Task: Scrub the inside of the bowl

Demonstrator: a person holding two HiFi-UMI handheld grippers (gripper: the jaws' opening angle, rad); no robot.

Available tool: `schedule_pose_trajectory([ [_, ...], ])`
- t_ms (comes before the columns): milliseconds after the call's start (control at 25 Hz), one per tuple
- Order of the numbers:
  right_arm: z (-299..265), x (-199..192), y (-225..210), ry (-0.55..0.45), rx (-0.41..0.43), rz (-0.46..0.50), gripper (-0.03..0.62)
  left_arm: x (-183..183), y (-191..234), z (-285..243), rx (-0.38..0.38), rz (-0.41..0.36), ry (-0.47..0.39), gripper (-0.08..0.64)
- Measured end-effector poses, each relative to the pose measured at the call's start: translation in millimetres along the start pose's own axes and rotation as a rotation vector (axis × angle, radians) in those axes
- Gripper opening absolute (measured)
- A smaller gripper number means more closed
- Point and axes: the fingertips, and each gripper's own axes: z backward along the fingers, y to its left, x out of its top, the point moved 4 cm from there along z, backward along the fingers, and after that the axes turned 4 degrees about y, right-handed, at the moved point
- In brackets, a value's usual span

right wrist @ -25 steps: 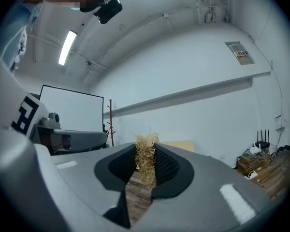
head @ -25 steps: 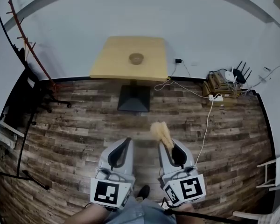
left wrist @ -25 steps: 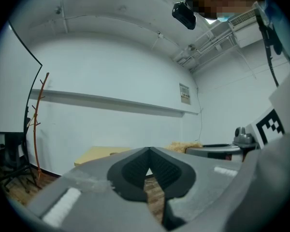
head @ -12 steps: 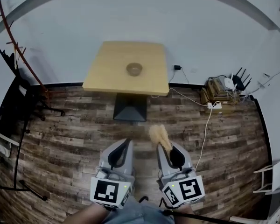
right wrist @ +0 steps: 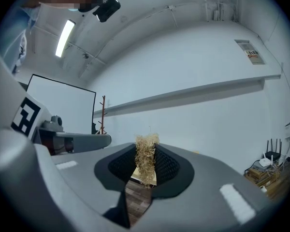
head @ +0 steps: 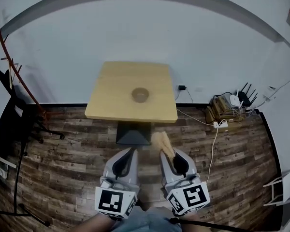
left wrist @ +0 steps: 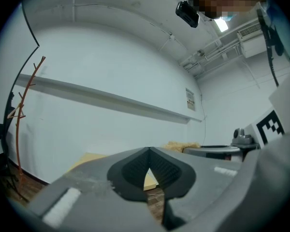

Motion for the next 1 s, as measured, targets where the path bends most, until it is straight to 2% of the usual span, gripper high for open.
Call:
schedule_pose_trajectory([
  [320,-26.6,-0.9,-16.8,0.012,-0.018,0.007,0.089,-7.3,15.1,-31.3,-0.017,0.018,0.017,0.020],
  [560,-51.9,-12.2,-58.0,0.038,-0.026,-0.013,0.089,-30.6,10.9,-80.6,-0.032,0.032,0.085,0.020],
  [1000,-147.8,-23.8,-153.4,0.075,0.072,-0.088,0.089,-28.6,31.4,-198.2,0.052,0.014,0.139,0.020],
])
